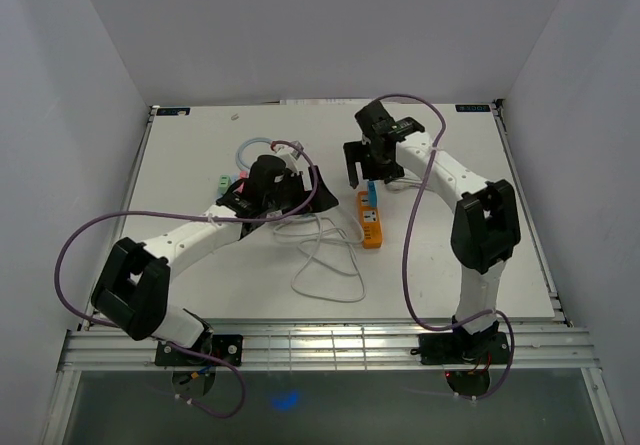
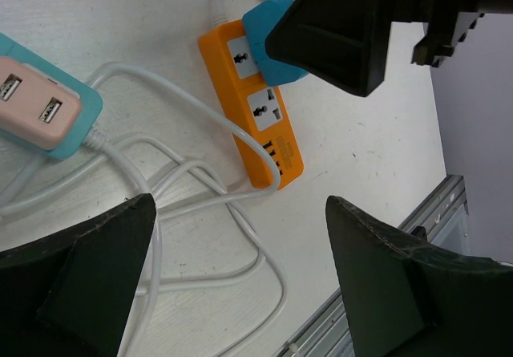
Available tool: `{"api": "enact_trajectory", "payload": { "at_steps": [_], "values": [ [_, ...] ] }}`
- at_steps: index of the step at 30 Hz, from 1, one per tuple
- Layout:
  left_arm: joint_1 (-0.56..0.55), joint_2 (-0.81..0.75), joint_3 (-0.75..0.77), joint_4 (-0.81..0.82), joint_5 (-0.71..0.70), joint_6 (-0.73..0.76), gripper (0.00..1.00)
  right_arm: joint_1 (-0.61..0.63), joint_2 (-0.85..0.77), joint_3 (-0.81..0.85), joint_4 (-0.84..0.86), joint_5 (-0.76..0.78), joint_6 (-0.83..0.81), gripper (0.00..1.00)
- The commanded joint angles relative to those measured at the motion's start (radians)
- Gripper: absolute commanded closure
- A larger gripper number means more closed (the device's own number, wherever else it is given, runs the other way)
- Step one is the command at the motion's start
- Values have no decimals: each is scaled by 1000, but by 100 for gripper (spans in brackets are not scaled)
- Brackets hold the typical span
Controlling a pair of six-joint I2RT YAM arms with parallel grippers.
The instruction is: Insert the plug
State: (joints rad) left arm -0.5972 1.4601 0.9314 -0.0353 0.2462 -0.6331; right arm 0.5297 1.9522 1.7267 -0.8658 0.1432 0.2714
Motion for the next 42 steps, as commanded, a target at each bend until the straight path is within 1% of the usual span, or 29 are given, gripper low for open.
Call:
{"api": "enact_trajectory", "payload": {
  "at_steps": [1, 2, 5, 6, 8, 9, 11, 12, 13, 14, 15, 16, 17, 18, 19, 20, 21, 22, 23, 24, 25, 26, 28, 31, 34, 37, 40, 42],
  "values": [
    [14, -78, 12, -41, -30, 18, 2, 1, -139, -41, 48, -13, -26, 11],
    [19, -99, 1, -40, -39, 16, 2, 1, -162, -89, 71, -14, -40, 11],
    [34, -154, -45, -32, -59, 13, 2, 1, -262, -168, 165, -24, -64, 11],
    [40, -174, -57, -32, -85, 9, 2, 1, -286, -217, 188, -21, -76, 11],
    [42, -217, -100, -29, -114, 4, 2, 1, -355, -263, 244, -5, -90, 11],
    [43, -268, -117, -19, -142, 3, 2, 0, -383, -321, 272, -1, -107, 11],
    [45, -323, -173, -15, -174, -2, 2, 1, -464, -381, 342, 44, -112, 11],
    [46, -383, -193, -11, -200, -5, 2, 0, -496, -416, 372, 45, -119, 11],
    [48, -414, -215, -5, -209, -2, 2, 1, -560, -493, 405, 48, -130, 11],
    [48, -446, -258, -2, -223, -2, 2, 1, -591, -533, 474, 52, -130, 11],
    [50, -478, -279, 6, -232, -5, 2, 0, -625, -571, 502, 50, -135, 11],
    [50, -547, -304, 12, -269, -8, 2, 0, -688, -608, 531, 53, -139, 11],
    [51, -581, -350, 18, -274, -8, 2, 1, -719, -680, 583, 65, -136, 11],
    [51, -615, -371, 26, -284, -8, 2, 1, -751, -715, 608, 74, -135, 11],
    [51, -685, -391, 26, -306, -10, 2, 1, -816, -749, 632, 88, -133, 11],
    [51, -720, -413, 28, -312, -13, 2, 1, -850, -818, 657, 99, -129, 11],
    [53, -756, -457, 26, -321, -10, 2, 0, -889, -854, 707, 110, -124, 11],
    [51, -789, -479, 26, -331, -8, 2, 0, -964, -890, 732, 120, -123, 11],
    [51, -858, -503, 56, -344, -8, 2, 0, -1001, -961, 760, 128, -121, 11],
    [51, -891, -544, 58, -354, -11, 2, 1, -1041, -996, 809, 142, -120, 11],
    [51, -923, -565, 60, -363, -14, 2, 1, -1112, -1028, 830, 151, -117, 11],
    [51, -982, -586, 64, -372, -17, 2, 0, -1147, -1061, 849, 157, -113, 11],
    [51, -1038, -646, 74, -384, -22, 2, 0, -1238, -1145, 907, 188, -110, 11],
    [51, -1142, -712, 63, -406, -13, 2, 1, -1329, -1233, 935, 238, -104, 11],
    [51, -1236, -749, 40, -429, 13, 2, 1, -1389, -1298, 958, 292, -104, 11],
    [51, -1320, -781, 5, -438, 21, 2, 1, -1423, -1342, 961, 306, -109, 11],
    [51, -1371, -804, 9, -430, 26, 2, 1, -1437, -1356, 958, 306, -107, 11],
    [51, -1376, -804, 5, -429, 26, 2, 0, -1440, -1359, 953, 303, -103, 11]
  ]
}}
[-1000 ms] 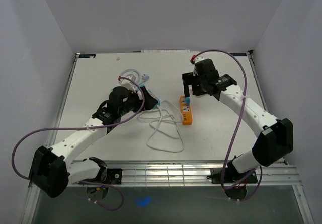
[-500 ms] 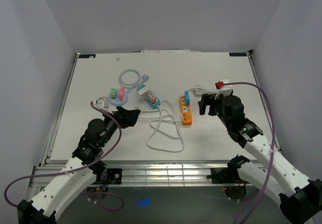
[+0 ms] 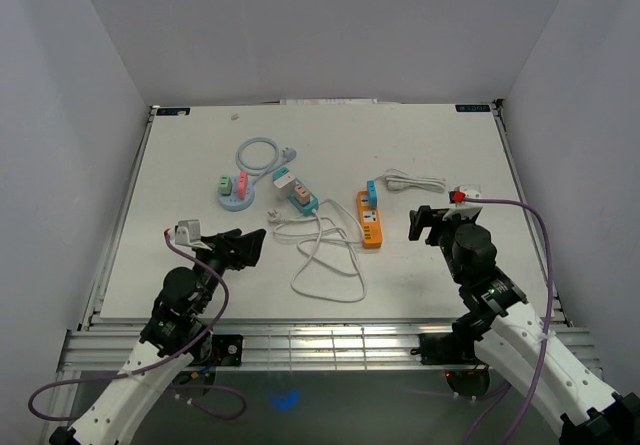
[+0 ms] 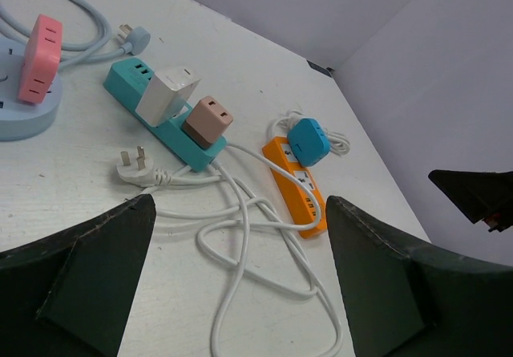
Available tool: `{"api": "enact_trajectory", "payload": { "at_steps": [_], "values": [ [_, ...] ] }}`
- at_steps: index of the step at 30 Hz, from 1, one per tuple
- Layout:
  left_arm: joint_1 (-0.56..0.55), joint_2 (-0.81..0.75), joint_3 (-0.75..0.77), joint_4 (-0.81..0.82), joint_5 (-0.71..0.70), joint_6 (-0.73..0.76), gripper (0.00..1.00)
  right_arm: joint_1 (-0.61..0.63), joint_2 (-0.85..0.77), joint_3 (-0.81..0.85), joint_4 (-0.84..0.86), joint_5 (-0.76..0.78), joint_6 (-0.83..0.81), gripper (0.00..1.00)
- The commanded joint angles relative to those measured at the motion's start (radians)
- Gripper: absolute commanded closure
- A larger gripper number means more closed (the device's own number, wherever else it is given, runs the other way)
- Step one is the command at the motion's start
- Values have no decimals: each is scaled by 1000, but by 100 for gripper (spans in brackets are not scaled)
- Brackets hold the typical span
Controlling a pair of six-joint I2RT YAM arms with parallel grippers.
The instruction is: Insert the plug
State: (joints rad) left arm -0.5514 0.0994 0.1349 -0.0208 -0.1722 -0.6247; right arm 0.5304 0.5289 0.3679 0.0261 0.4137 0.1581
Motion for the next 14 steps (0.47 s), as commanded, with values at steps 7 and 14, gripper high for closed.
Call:
{"api": "enact_trajectory", "payload": {
  "at_steps": [7, 14],
  "values": [
    [5, 49, 20, -16, -20, 14, 2, -1, -23, -1, 51, 25, 17, 11],
    [5, 62, 23, -22, -16, 10, 2, 0, -38, 3, 32, 13, 14, 11]
  ]
}}
